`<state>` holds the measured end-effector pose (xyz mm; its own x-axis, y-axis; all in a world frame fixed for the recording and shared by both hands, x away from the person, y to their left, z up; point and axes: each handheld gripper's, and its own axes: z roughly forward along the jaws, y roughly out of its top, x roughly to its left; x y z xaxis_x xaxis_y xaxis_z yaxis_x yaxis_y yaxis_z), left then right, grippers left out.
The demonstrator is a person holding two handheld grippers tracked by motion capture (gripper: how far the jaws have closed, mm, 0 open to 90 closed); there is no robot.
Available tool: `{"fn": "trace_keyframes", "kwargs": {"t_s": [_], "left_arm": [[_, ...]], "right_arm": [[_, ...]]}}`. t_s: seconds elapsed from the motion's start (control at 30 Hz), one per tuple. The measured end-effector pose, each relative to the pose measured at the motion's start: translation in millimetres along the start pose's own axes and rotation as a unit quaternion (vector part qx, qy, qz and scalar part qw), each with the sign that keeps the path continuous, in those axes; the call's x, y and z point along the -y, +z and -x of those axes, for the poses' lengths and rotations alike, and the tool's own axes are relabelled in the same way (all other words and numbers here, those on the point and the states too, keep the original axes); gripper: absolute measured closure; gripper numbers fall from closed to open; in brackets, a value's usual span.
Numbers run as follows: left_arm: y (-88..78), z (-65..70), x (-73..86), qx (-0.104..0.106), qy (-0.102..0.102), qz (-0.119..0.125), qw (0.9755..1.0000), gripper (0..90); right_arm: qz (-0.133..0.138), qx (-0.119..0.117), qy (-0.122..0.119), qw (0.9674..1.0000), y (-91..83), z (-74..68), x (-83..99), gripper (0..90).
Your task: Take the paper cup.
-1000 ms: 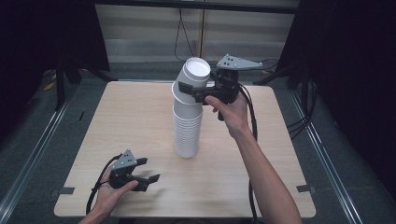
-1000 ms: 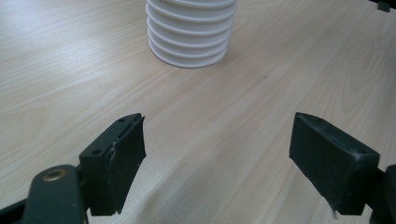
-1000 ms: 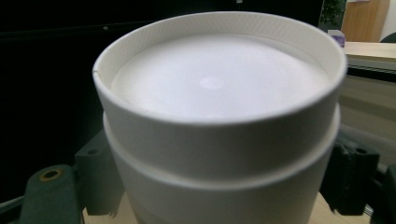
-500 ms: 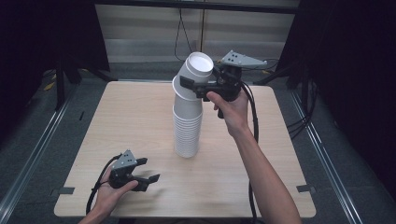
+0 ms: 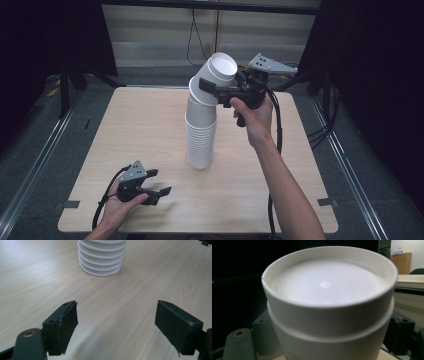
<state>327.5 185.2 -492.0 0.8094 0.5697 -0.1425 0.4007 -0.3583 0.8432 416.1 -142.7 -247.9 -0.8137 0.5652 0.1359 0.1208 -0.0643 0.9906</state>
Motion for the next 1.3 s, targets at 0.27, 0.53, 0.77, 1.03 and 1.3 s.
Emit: {"fn": "trace_keyframes", "kwargs": {"t_s": [0.27,0.53,0.77,1.03,1.3], "left_arm": [[0.3,0.3,0.1,0.001,-0.003,0.0,1.0,18.2],[0.7,0.1,-0.4,0.001,0.0,0.001,1.0,18.2],[1.6,0.2,-0.4,0.001,-0.001,0.001,1.0,18.2],[2.6,5.8,-4.1,0.009,0.007,0.003,0.9999,18.2],[3.8,5.5,-13.2,0.01,0.01,0.018,0.9997,18.2]], "right_arm": [[0.017,-0.004,-0.005,0.9998,-14.5,-2.7,-6.8,17.3],[0.018,0.001,-0.005,0.9998,-35.0,-0.3,-2.9,17.3],[0.023,-0.001,-0.005,0.9997,-51.9,-2.1,0.6,17.3],[0.011,-0.009,-0.01,0.9998,-66.8,-9.8,11.7,17.3],[-0.001,-0.005,-0.009,0.9999,-81.4,-11.3,22.5,17.3]]}}
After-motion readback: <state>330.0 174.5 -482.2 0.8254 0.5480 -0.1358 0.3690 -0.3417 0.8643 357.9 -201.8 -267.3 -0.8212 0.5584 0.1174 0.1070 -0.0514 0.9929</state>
